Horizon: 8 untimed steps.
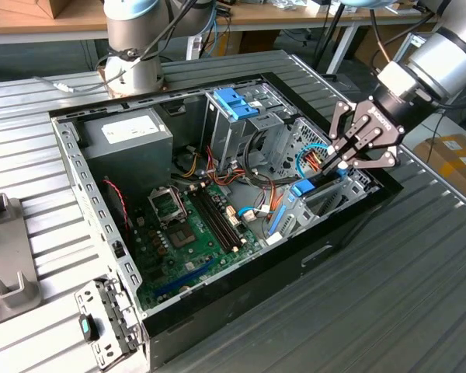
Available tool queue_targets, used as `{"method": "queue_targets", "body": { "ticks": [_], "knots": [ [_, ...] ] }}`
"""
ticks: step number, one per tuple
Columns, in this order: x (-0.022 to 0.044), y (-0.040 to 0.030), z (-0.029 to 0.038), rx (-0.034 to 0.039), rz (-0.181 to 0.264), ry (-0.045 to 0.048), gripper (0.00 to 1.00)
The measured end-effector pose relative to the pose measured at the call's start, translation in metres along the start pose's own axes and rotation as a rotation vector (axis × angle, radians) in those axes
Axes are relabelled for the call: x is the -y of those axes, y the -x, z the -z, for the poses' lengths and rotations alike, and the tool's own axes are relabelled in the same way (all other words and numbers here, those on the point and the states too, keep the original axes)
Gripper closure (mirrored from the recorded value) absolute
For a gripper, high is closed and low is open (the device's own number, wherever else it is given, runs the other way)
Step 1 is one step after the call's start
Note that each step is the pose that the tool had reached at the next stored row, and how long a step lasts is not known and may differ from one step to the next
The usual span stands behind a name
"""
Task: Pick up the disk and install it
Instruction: 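Insert the first disk wire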
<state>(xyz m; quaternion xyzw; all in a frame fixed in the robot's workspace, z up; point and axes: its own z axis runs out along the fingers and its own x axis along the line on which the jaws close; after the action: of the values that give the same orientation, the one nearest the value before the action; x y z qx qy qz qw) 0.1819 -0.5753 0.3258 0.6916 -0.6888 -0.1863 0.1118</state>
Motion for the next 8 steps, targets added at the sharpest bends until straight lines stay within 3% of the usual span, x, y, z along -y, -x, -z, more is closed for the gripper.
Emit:
{"method": "queue_targets", "body": {
  "ticks": [8],
  "knots": [
    [0.0008,-0.0011,-0.0018,0.0001,0.000,0.0002,0.83]
  ]
}}
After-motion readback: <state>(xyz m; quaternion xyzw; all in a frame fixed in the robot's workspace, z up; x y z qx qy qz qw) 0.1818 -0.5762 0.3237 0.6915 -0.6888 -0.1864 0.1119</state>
